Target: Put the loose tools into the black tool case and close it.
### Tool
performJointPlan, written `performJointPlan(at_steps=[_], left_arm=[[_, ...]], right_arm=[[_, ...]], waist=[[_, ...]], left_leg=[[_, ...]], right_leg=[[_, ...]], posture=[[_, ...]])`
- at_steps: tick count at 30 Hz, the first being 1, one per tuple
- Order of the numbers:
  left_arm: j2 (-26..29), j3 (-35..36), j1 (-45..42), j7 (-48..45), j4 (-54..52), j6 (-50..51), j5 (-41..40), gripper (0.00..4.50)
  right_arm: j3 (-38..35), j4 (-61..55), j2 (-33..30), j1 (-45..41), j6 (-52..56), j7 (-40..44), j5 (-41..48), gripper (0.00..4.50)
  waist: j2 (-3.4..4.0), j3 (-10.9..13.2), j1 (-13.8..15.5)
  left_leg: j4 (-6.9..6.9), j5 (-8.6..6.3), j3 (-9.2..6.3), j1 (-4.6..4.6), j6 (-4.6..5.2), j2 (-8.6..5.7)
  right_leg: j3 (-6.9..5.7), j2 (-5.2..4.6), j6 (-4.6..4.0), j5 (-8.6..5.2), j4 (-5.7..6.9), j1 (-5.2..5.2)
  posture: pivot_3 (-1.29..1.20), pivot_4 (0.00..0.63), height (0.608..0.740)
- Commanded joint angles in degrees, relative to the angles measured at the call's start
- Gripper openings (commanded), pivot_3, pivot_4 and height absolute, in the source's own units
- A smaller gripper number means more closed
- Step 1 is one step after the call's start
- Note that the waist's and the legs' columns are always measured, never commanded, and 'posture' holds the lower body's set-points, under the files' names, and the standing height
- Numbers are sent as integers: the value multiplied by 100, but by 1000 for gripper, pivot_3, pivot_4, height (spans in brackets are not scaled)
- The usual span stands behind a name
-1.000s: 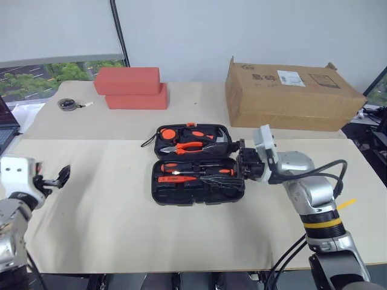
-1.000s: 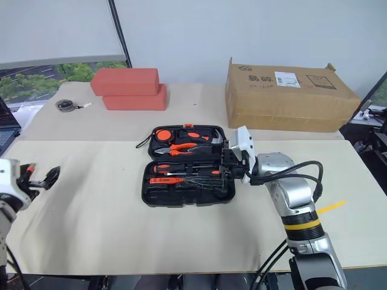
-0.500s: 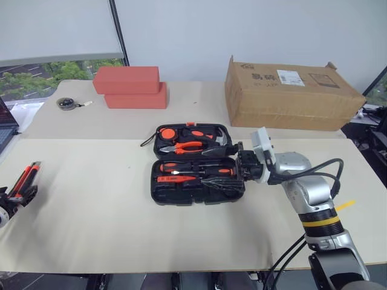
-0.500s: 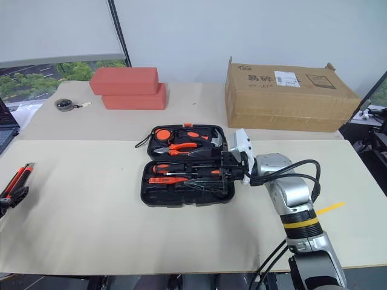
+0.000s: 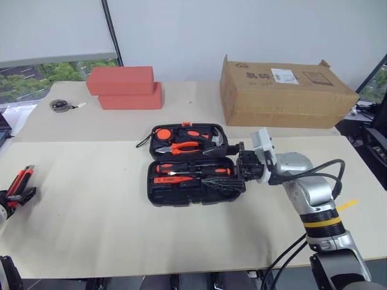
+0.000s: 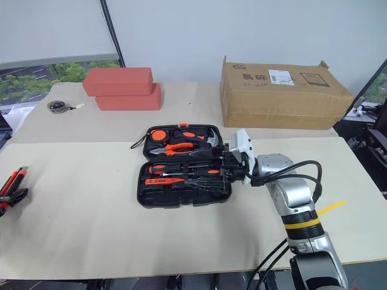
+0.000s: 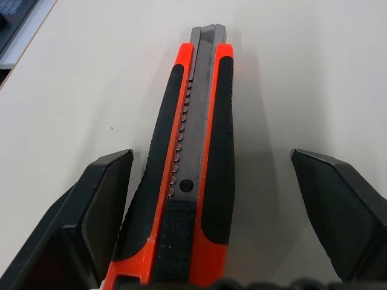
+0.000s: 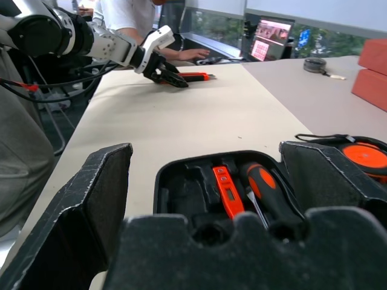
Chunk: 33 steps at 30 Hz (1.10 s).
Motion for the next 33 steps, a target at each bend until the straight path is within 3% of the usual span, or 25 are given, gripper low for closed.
performJointPlan(at_steps=[1, 21, 24, 29, 33], left_arm=[[136, 136, 140, 117, 193, 58, -107, 4443], [36, 775, 352, 389, 332, 476, -716, 4443], [21, 798, 332, 376, 327, 497, -724, 3731], [-26, 806, 290, 360, 316, 520, -719, 1920], [-72, 835, 289, 314, 312, 523, -765, 1793]], right_arm=[[-152, -232, -32, 24, -108, -35, 46, 4500], [-268, -420, -114, 221, -70, -224, 87, 4500], [-273, -426, -119, 212, -62, -240, 89, 4500], [-259, -358, -130, 148, -87, -221, 59, 4500], [-251, -359, -137, 115, -65, -207, 66, 4500]], waist=[[0, 0, -28], [0, 0, -66], [0, 0, -61], [0, 0, -31], [0, 0, -25]], left_leg=[[-1, 1, 0, 2, -1, 1], [-12, 2, 14, 15, -17, 5], [-13, 1, 14, 14, -17, 5], [-13, -2, 14, 15, -14, 3], [-12, -6, 13, 17, -8, 1]], right_leg=[[0, 0, 0, 0, 3, 0], [8, -9, -3, 1, 6, -8], [8, -9, -3, 1, 5, -9], [6, -13, -3, 1, 1, -13], [5, -19, -3, 1, -3, -14]], posture=[[0, 150, 712], [0, 150, 712], [0, 150, 712], [0, 150, 712], [0, 150, 712]])
